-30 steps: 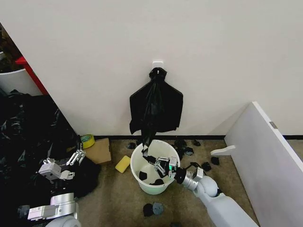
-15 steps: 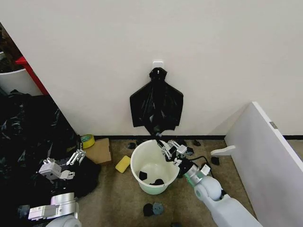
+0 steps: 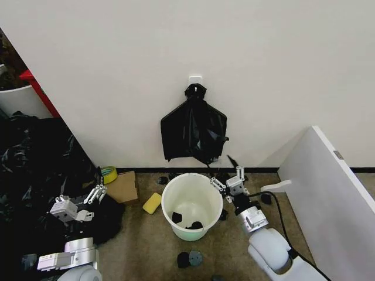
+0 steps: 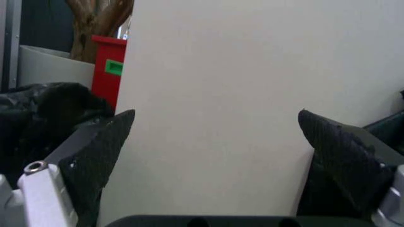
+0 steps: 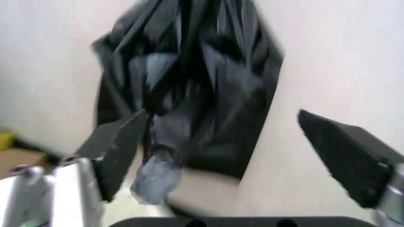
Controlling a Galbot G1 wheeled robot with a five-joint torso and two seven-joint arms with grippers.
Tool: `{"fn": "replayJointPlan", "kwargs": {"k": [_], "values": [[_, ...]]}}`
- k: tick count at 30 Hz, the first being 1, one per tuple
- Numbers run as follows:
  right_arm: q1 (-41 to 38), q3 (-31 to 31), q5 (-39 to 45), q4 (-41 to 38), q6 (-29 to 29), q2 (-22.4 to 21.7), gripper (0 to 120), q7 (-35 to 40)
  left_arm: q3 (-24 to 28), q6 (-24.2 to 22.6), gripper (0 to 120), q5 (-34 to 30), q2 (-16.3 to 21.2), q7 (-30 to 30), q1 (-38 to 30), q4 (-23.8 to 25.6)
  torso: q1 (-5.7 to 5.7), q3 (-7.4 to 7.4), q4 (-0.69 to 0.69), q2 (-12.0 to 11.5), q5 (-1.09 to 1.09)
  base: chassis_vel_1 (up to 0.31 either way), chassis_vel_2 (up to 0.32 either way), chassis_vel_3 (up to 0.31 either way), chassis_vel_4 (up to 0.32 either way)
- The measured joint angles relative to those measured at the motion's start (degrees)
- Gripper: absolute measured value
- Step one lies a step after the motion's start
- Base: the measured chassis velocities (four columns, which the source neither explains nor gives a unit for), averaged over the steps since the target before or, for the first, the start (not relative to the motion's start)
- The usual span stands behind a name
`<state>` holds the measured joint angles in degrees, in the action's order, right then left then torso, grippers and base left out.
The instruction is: Place the garbage bag over the trash bin.
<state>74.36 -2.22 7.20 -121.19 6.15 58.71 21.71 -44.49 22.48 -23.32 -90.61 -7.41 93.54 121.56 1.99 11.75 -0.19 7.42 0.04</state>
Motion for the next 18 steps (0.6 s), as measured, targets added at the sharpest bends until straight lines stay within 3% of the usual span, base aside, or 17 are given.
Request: {"fn": "replayJointPlan", "kwargs": {"k": [2, 5, 7, 11, 18], "values": [[0.34, 2.17, 7.66, -4.58, 6.47, -0.79, 97, 2.41, -0.31, 0.25, 100, -0.18, 0.36, 0.09, -0.02, -0.2, 0.0, 0.0, 0.0, 0.0, -0.01, 0.0, 0.0, 0.0, 0.0], [-0.4, 3.08, 10.13, -5.89, 7.97, -0.71, 100, 2.82, -0.41, 0.41, 100, -0.27, 0.57, 0.11, -0.02, -0.25, 0.0, 0.0, 0.0, 0.0, -0.02, 0.0, 0.0, 0.0, 0.0], [-1.85, 3.0, 7.54, -4.51, 5.45, -0.15, 100, 1.6, -0.42, 0.5, 100, -0.3, 0.66, 0.12, 0.06, -0.25, 0.0, 0.0, 0.01, 0.0, -0.01, 0.0, 0.0, 0.0, 0.0], [-6.99, 1.52, -8.14, 2.86, -5.45, 0.95, 100, -5.67, -0.38, 0.61, 100, -0.3, 1.06, 0.17, 0.36, -0.07, 0.01, 0.01, 0.0, 0.0, -0.01, 0.0, 0.0, 0.0, 0.0], [-12.37, 1.38, -21.48, 7.79, -9.03, 2.78, 100, -11.73, -0.45, 0.6, 100, -0.27, 1.28, 0.24, 0.47, 0.08, 0.01, 0.01, 0.01, 0.0, -0.01, 0.0, 0.0, 0.0, 0.0]]}}
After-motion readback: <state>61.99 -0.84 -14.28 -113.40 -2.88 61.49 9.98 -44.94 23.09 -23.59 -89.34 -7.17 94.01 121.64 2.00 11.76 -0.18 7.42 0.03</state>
